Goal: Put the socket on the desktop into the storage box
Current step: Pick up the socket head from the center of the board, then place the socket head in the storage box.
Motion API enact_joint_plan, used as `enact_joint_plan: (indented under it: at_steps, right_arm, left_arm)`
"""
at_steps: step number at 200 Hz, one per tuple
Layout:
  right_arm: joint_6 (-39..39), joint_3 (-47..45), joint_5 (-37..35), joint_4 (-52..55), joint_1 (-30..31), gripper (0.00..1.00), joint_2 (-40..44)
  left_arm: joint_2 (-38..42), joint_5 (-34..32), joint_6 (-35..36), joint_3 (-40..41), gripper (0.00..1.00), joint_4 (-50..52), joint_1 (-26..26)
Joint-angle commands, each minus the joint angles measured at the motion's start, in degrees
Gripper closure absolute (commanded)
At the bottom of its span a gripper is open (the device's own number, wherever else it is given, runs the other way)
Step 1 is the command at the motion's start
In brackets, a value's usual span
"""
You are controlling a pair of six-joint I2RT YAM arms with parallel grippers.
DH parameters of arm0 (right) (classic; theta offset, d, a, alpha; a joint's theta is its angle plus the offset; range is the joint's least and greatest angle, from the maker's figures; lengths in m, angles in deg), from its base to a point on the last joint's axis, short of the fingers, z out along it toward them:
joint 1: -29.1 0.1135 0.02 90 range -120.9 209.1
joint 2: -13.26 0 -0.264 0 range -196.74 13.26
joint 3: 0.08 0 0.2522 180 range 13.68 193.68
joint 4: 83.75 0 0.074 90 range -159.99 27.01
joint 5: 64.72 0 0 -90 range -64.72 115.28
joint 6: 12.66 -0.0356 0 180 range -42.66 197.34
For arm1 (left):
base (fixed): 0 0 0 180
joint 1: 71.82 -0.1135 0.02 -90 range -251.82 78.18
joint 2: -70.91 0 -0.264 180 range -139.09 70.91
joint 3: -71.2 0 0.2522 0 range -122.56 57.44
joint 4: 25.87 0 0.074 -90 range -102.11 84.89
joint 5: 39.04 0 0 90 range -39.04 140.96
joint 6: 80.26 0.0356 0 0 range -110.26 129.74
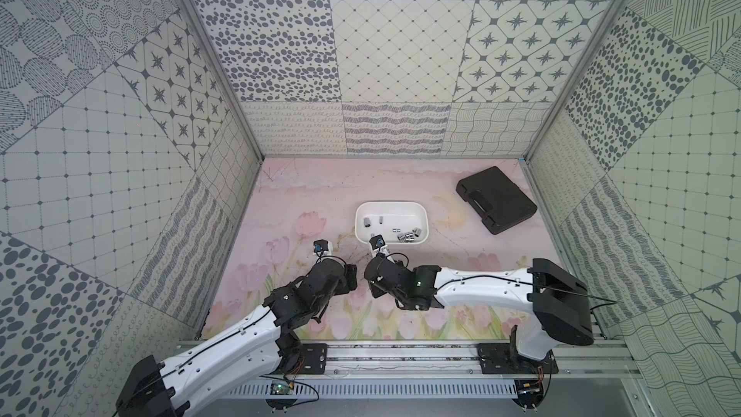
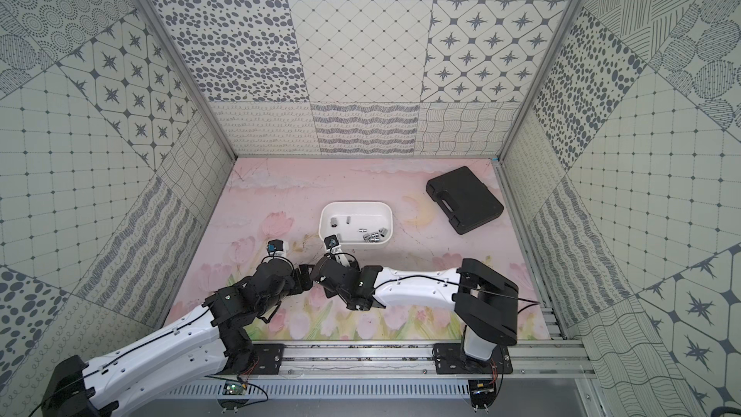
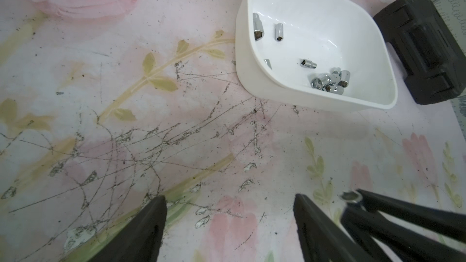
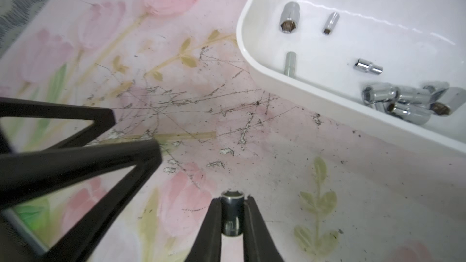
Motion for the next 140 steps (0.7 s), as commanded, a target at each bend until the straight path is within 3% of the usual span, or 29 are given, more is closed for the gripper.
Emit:
enact_joint_plan:
  at_steps: [1,38,101,140]
  right_arm:
    - [1.46,-2.47,-5.39,-0.40,-0.30,0.86,6.90]
    - [5.46,-0.18,-8.11,-0.70,-3.35,0.85,7.84]
    - [6.54,7.55,3.90,-1.41,-16.90,0.84,-6.30]
    - [6.21,8.64,9.30,-4.18,-21.31,0.78,-12.59]
  left_arm:
    - [0.29,-1.35,-0.69,-0.28,0.16,-0.18,0.09]
    - [0.35,-1.53,-0.82,-0.27,0.16,-0.32,-0.02]
    - [0.81,-2.50,-0.54,-0.27,0.16,0.01,0.02]
    - [1.08,-2.50,-0.55,-0.29,0.16,-0.07,0.06]
